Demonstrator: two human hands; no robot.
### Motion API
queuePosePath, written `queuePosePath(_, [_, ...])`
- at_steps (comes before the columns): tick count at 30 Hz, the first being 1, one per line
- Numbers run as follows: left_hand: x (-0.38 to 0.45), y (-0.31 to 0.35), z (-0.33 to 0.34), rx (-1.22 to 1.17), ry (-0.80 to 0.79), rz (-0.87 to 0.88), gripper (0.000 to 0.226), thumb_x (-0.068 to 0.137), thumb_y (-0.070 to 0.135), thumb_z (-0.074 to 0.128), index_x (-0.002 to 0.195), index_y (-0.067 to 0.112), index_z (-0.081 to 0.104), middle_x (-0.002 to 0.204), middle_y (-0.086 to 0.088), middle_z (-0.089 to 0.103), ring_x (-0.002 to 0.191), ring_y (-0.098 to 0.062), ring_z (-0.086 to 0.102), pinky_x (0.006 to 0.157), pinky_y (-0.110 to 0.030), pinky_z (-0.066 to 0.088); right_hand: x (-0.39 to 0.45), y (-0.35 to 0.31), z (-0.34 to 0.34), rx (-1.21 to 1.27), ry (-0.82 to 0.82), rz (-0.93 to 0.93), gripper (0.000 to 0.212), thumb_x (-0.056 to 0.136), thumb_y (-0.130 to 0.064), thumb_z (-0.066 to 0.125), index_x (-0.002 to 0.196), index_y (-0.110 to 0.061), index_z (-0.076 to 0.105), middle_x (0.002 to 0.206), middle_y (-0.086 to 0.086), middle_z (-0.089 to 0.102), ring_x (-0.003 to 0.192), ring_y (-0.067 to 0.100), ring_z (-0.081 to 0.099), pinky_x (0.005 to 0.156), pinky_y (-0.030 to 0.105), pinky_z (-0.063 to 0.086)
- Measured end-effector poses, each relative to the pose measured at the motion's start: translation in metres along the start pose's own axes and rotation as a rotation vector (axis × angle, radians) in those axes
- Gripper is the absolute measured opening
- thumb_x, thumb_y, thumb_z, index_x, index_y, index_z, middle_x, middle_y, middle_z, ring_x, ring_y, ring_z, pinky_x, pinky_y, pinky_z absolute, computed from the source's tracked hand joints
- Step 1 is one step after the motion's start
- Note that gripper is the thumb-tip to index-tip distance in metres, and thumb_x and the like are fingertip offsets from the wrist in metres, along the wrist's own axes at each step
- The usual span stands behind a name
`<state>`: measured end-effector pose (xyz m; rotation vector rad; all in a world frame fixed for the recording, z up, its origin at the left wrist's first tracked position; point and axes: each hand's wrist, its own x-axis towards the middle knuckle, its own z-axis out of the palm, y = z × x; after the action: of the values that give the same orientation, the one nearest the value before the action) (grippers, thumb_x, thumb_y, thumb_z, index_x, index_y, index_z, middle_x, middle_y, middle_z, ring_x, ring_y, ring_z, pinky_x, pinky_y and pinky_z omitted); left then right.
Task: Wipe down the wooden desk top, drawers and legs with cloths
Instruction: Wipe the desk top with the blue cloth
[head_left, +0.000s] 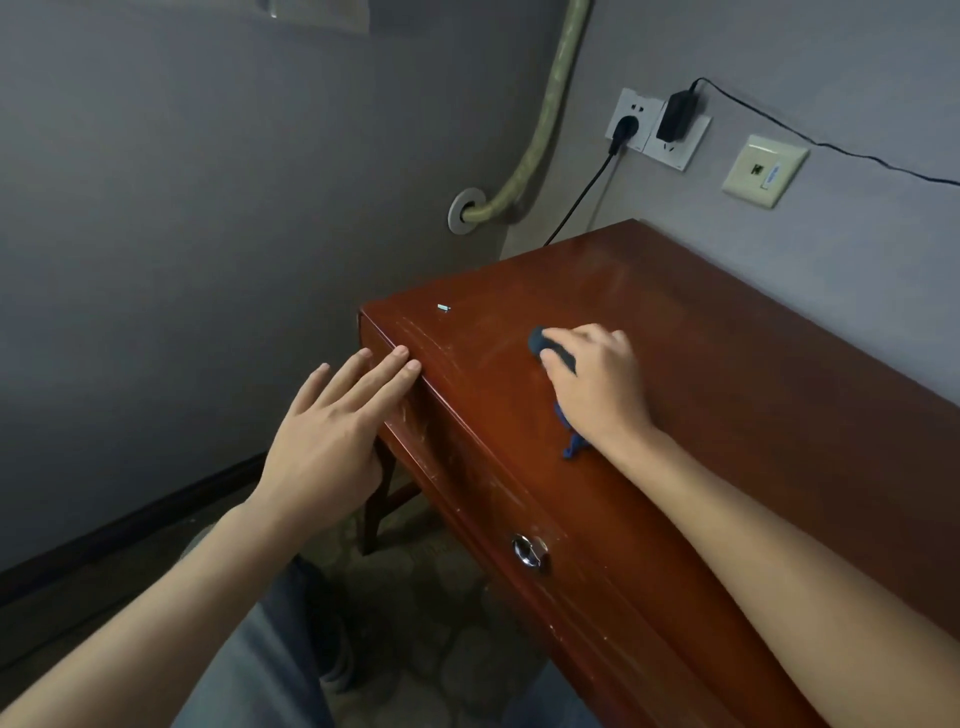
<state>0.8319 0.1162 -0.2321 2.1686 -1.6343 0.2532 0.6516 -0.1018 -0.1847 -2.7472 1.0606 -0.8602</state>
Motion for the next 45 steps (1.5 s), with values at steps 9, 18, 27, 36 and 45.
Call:
queuePosePath(9, [0.003, -0.006, 0.002, 0.009, -0.010, 0.010, 0.097, 0.074, -0.003, 0.066, 0.161, 0.028, 0.035, 0.166, 0.003, 0.031, 0.154, -0.033, 0.029, 0.120, -0.061, 0.032, 0.000, -0.034, 0.004, 0.200, -0.186, -0.462, 0.031, 0.095, -0.023, 0.065, 0.124, -0.016, 0.073, 0.119, 0.003, 0.071, 0.103, 0.021, 0.058, 0.095, 0.026, 0.042])
queuePosePath(18, [0.003, -0.006, 0.000, 0.007, -0.023, 0.004, 0.092, 0.076, 0.001, 0.067, 0.160, 0.027, 0.037, 0.165, 0.004, 0.034, 0.151, -0.032, 0.036, 0.120, -0.059, 0.034, 0.007, -0.052, 0.014, 0.171, -0.172, -0.312, 0.035, 0.097, -0.014, 0.060, 0.131, -0.012, 0.068, 0.132, 0.007, 0.067, 0.123, 0.025, 0.059, 0.108, 0.033, 0.043])
queuePosePath(27, [0.003, -0.005, -0.001, -0.003, -0.017, 0.001, 0.094, 0.077, 0.000, 0.069, 0.160, 0.029, 0.037, 0.165, 0.006, 0.033, 0.151, -0.029, 0.037, 0.119, -0.058, 0.036, 0.051, -0.006, 0.020, 0.070, -0.129, -0.012, 0.034, 0.102, -0.022, 0.056, 0.135, -0.018, 0.066, 0.137, 0.002, 0.064, 0.125, 0.022, 0.059, 0.106, 0.033, 0.046])
queuePosePath(36, [-0.002, 0.006, -0.015, -0.091, 0.207, 0.021, 0.041, 0.086, 0.016, 0.049, 0.118, 0.017, 0.075, 0.119, 0.000, 0.075, 0.116, -0.026, 0.069, 0.096, -0.047, 0.057, 0.079, -0.134, 0.067, 0.227, -0.237, -0.115, 0.037, 0.101, -0.012, 0.053, 0.136, -0.008, 0.062, 0.138, 0.012, 0.063, 0.128, 0.029, 0.056, 0.107, 0.031, 0.038])
queuePosePath(45, [-0.004, 0.005, -0.006, -0.070, 0.144, 0.043, 0.049, 0.099, 0.028, 0.038, 0.138, 0.017, 0.064, 0.147, -0.001, 0.059, 0.140, -0.026, 0.050, 0.112, -0.042, 0.045, 0.109, -0.041, 0.059, -0.013, -0.115, 0.181, 0.038, 0.102, -0.015, 0.049, 0.138, -0.019, 0.061, 0.139, 0.007, 0.060, 0.124, 0.031, 0.057, 0.095, 0.033, 0.045])
